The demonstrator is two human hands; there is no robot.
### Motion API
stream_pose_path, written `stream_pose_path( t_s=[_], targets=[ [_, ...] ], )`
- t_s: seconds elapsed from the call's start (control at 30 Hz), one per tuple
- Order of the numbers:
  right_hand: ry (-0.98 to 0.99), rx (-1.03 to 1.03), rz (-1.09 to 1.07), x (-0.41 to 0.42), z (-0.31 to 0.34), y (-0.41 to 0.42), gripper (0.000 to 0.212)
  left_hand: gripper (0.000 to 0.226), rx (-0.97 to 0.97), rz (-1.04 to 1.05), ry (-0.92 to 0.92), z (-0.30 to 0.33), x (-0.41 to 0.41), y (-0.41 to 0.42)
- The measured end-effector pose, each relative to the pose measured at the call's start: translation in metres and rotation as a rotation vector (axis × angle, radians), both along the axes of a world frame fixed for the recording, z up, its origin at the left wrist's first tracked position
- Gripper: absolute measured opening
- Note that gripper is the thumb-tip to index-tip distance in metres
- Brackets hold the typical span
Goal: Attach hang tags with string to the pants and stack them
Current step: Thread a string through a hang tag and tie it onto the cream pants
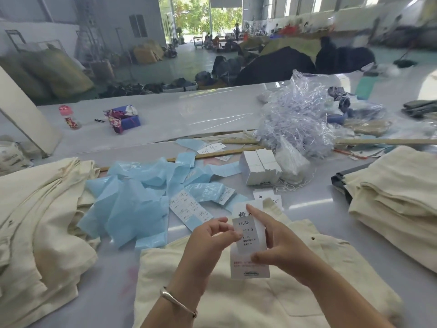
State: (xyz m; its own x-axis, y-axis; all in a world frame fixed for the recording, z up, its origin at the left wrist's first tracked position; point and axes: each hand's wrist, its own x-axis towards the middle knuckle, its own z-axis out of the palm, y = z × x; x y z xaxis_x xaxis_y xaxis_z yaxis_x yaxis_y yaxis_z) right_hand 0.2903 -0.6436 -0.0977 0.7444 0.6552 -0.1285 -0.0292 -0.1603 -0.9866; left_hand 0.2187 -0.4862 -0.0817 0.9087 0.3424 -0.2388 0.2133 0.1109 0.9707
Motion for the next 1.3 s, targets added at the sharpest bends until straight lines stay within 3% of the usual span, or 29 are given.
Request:
stream_pose_path(
  t_s=[0.2,0.43,0.7,0.8,0.9,0.97,1.17,1.3],
  targets=[
    [-0.036,0.064,0.029,-0.018,0.000,0.015,0.092,0.026,0.059,-0.023,-0.017,-0.001,-0.013,0.016],
    [-0.023,0.151,0.055,-0.030,-0.001,0.027,0.091,0.018,0.270,0.006,-0.053,-0.011,-0.026,0.029],
    [-0.053,0.207,0.034,-0.043,0.002,0.035,0.097,0.039,0.364,-0.036,-0.135,-0.005,-0.043,0.024],
    [-0.057,0.225,0.007,-0.046,0.003,0.034,0.098,0.045,0.323,-0.065,-0.152,-0.005,-0.046,0.022],
    [-0.034,0.249,0.025,-0.049,0.005,0.032,0.098,0.080,0.228,-0.106,-0.189,-0.006,-0.048,0.025],
    [-0.016,0.264,0.021,-0.052,0.006,0.031,0.100,0.090,0.076,-0.130,-0.207,-0.005,-0.050,0.027],
    [0.068,0.418,-0.046,-0.060,0.011,0.033,0.084,0.083,-0.331,-0.084,-0.284,-0.002,-0.059,0.023],
    [0.131,0.489,-0.074,-0.066,0.009,0.039,0.080,0.078,-0.377,-0.065,-0.318,-0.005,-0.061,0.023]
  ],
)
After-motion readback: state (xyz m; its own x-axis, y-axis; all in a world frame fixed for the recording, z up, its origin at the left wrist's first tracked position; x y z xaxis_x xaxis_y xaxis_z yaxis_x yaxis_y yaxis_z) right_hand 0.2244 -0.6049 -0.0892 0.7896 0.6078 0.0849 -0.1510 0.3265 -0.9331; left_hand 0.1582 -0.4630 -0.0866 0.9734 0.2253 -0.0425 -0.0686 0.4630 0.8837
